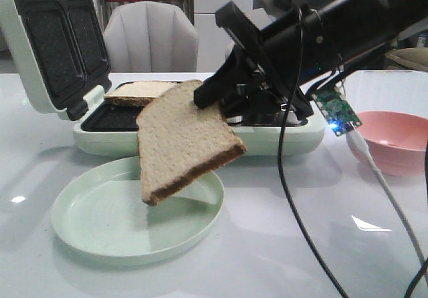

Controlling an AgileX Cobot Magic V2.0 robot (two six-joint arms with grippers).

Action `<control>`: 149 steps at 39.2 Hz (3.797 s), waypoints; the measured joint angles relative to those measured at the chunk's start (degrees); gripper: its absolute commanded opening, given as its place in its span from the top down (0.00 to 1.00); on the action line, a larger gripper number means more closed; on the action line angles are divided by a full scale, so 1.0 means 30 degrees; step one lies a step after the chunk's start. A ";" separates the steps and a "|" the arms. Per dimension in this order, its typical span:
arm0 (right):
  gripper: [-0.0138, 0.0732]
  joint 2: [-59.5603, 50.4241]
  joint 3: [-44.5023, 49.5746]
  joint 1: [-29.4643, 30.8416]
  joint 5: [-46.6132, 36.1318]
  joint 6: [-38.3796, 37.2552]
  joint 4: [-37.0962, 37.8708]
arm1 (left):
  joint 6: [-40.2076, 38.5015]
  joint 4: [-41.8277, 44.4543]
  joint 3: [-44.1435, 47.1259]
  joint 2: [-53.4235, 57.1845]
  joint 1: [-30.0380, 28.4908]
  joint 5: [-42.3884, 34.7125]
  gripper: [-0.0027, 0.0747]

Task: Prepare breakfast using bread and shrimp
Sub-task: 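Lift the slice and carry it over the first slice, then lower the slice onto the first slice and open the right gripper, then withdraw the right gripper up and away from the sandwich maker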

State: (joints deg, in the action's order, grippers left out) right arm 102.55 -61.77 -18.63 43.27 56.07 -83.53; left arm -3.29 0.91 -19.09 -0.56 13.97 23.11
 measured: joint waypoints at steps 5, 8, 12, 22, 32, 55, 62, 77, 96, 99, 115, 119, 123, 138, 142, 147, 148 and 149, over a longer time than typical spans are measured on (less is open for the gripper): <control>0.67 -0.0074 -0.0265 0.0000 0.0541 0.0435 -0.1325 | 0.0000 0.0000 0.0000 0.0000 0.0000 0.0000 0.28; 0.67 -0.0074 -0.0265 0.0000 0.0145 0.1015 -0.2721 | 0.0000 0.0000 0.0000 0.0000 0.0000 0.0000 0.28; 0.67 -0.0074 -0.0555 0.0000 -0.0578 0.2350 -0.4869 | 0.0000 0.0000 0.0000 0.0000 0.0000 0.0000 0.28; 0.67 0.1015 -0.3656 -0.0723 -0.2272 0.3370 -0.6116 | 0.0000 0.0000 0.0000 0.0000 0.0000 0.0030 0.28; 0.67 0.3812 -0.6614 -0.1528 -0.3467 0.3133 -0.6146 | 0.0000 0.0000 0.0000 0.0000 0.0000 0.0030 0.28; 0.34 0.7562 -1.0003 -0.2270 -0.4558 0.2741 -0.6343 | 0.0000 0.0000 0.0000 0.0000 0.0000 0.0030 0.28; 0.26 0.7635 -1.0003 -0.2429 -0.5897 0.2741 -0.5610 | 0.0000 0.0000 0.0000 0.0000 0.0000 0.0030 0.28; 0.26 0.7111 -1.0003 -0.2509 -0.7858 0.2727 -0.0690 | 0.0000 0.0000 0.0000 0.0000 0.0000 0.0030 0.28; 0.27 0.3128 -1.0003 -0.2717 -1.0088 0.2696 0.5667 | 0.0000 0.0000 0.0000 0.0000 0.0000 0.0030 0.28; 0.27 0.2351 -1.0003 -0.2717 -1.0088 0.2603 0.6449 | 0.0000 0.0000 0.0000 0.0000 0.0000 0.0030 0.28; 0.27 -0.1446 -1.0003 -0.1308 -0.3927 -0.6269 1.6439 | 0.0000 0.0000 0.0000 0.0000 0.0000 0.0030 0.28; 0.27 -0.2281 -1.0003 -0.1128 -0.1867 -1.0606 2.1594 | 0.0000 0.0000 0.0000 0.0000 0.0000 0.0030 0.28; 0.27 -0.3319 -1.0003 -0.1119 -0.0555 -1.3924 2.5584 | 0.0000 0.0000 0.0000 0.0000 0.0000 0.0030 0.28; 0.27 -1.0387 -0.3975 -0.1119 -0.4391 -1.6690 2.8160 | 0.0000 0.0000 0.0000 0.0000 0.0000 0.0030 0.28; 0.27 -1.2411 -0.0958 -0.1119 -0.5951 -1.6849 2.8169 | 0.0000 0.0000 0.0000 0.0000 0.0000 0.0030 0.28; 0.27 -1.4844 0.2596 -0.1119 -0.7513 -1.6882 2.8077 | 0.0000 0.0000 0.0000 0.0000 0.0000 0.0030 0.28; 0.27 -1.5361 0.3124 -0.1119 -0.7871 -1.6937 2.8037 | 0.0000 0.0000 0.0000 0.0000 0.0000 0.0030 0.28; 0.27 -1.5744 0.3816 -0.1119 -0.8119 -1.6934 2.7844 | 0.0000 0.0000 0.0000 0.0000 0.0000 0.0030 0.28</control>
State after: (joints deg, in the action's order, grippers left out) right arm 55.32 -50.33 -21.99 18.92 5.27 0.00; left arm -3.29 0.91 -19.09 -0.56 13.97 23.20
